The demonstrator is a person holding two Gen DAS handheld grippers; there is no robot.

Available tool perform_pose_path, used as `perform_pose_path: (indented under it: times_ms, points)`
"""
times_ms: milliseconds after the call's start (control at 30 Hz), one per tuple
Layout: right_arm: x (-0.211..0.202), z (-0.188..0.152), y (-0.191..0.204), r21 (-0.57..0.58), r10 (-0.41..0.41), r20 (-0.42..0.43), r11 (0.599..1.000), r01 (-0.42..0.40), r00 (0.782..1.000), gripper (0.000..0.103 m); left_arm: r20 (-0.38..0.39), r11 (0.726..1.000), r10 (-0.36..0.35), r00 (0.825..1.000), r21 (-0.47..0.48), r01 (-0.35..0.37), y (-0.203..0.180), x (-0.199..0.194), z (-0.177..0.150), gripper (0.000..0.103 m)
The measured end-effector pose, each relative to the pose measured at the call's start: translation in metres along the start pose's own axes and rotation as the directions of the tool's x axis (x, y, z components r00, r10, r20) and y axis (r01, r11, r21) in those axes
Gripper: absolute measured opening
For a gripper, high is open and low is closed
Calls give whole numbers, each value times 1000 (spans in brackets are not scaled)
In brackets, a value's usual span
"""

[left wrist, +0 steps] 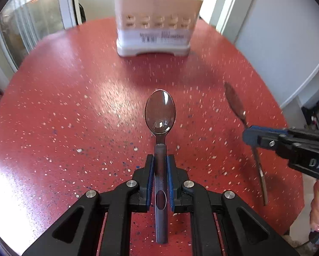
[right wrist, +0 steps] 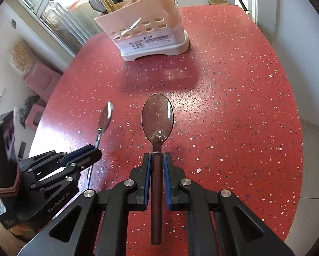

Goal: Organize utensils
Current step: 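Carry both dark spoons up to the pink holder and lower them in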

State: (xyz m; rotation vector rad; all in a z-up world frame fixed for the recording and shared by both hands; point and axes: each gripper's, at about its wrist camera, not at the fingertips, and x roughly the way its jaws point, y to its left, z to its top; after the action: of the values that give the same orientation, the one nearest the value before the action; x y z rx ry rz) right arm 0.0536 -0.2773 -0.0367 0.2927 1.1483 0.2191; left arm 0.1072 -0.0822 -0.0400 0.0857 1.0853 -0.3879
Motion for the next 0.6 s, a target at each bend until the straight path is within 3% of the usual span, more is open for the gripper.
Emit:
perform_pose_path:
  times_ms: [333,600]
  points:
    - [-24,4,0,-21,33,71,999,-32,997,13,171,999,29,985,-34,-23,0,-50,4,40]
    - [-50,18,1,-33,52,149,998,-48,987,13,246,999,24,969,-41,-14,-2,-64,16,40]
